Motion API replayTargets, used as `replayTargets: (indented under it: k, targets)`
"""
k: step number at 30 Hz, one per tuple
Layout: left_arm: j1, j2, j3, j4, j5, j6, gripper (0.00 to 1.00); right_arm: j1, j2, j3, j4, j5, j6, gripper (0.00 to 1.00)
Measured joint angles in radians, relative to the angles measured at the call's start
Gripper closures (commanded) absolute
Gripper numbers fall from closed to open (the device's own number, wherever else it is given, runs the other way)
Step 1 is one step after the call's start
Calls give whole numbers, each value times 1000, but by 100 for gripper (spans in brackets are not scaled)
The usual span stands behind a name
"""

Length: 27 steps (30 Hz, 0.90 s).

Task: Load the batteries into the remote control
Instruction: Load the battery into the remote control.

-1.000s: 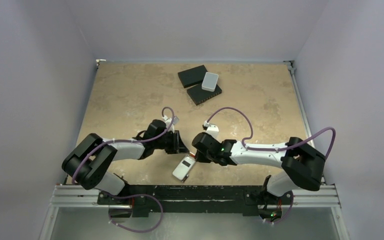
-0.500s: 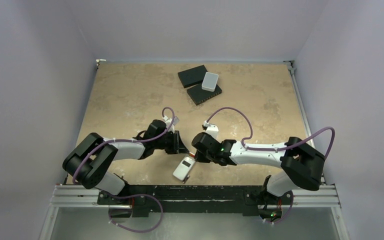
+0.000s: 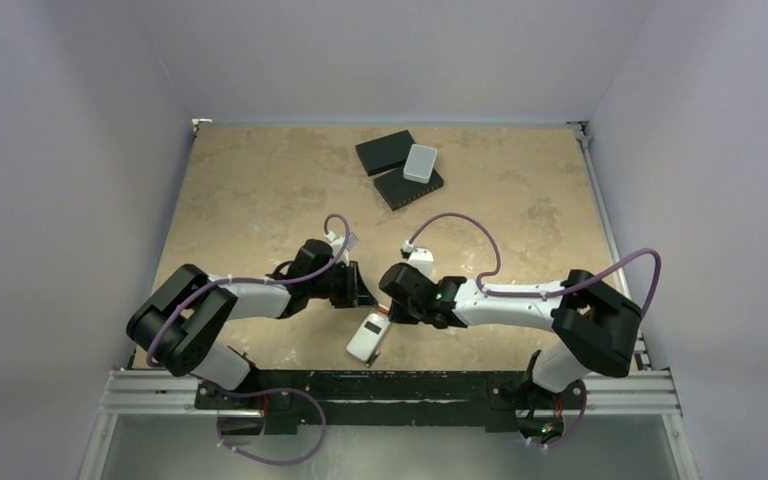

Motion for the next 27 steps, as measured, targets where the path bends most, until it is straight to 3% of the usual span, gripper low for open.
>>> replayTargets:
  k: [7,13,27]
  targets:
    - [0,0,0,0,-7,0,86,-1,29,39,-37,2,-20,87]
    - [0,0,0,0,-7,0,86,0,60,83,-86,12,-42,80]
    - [0,-12,-5,-3,-19,0,86,3,161,224,-235,33,-105,84]
